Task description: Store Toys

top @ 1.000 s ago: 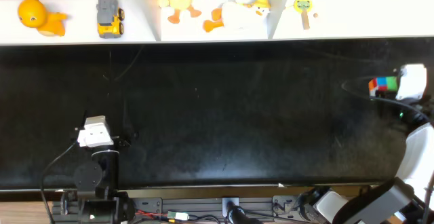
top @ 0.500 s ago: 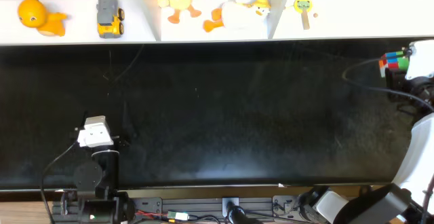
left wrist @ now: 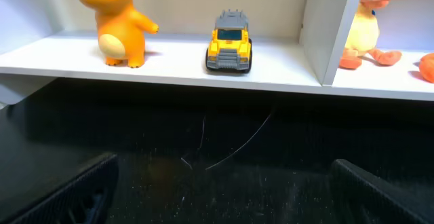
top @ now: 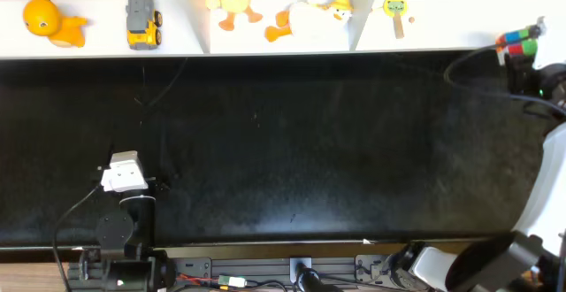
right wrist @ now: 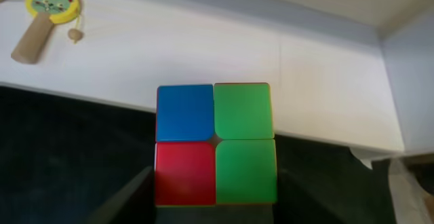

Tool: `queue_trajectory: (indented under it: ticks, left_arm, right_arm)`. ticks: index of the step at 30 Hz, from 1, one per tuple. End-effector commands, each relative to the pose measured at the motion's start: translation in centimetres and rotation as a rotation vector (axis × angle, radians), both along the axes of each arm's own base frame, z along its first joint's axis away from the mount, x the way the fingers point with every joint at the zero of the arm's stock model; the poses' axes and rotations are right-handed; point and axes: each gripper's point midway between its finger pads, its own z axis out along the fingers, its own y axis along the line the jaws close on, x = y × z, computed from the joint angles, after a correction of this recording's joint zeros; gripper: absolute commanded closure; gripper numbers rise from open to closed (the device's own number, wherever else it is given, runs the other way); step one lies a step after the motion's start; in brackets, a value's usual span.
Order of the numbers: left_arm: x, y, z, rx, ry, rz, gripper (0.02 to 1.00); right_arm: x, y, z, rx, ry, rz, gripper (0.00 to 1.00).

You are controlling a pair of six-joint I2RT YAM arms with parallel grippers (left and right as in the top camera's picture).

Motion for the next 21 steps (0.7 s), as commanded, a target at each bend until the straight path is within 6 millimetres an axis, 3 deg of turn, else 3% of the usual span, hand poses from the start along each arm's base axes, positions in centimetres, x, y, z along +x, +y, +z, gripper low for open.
queue_trajectory:
  ticks: [1,9,21]
  left_arm:
    - [0.0,-0.1,0.1,0.022,-0.003,-0.007,0.020]
    - [0.0,-0.1,0.1,0.022,-0.004,-0.007,0.020]
    - [0.0,-0.1,0.1,0.022,-0.004,-0.007,0.020]
  right_arm:
    - [2.1,0.6,1.2,0.002,-0.028,0.032,0.623]
    - [4.5,1.0,0.5,-0.001,-0.006,0.048,0.623]
    - [6.0,0.6,-1.8,0.015,0.021,0.055,0.632]
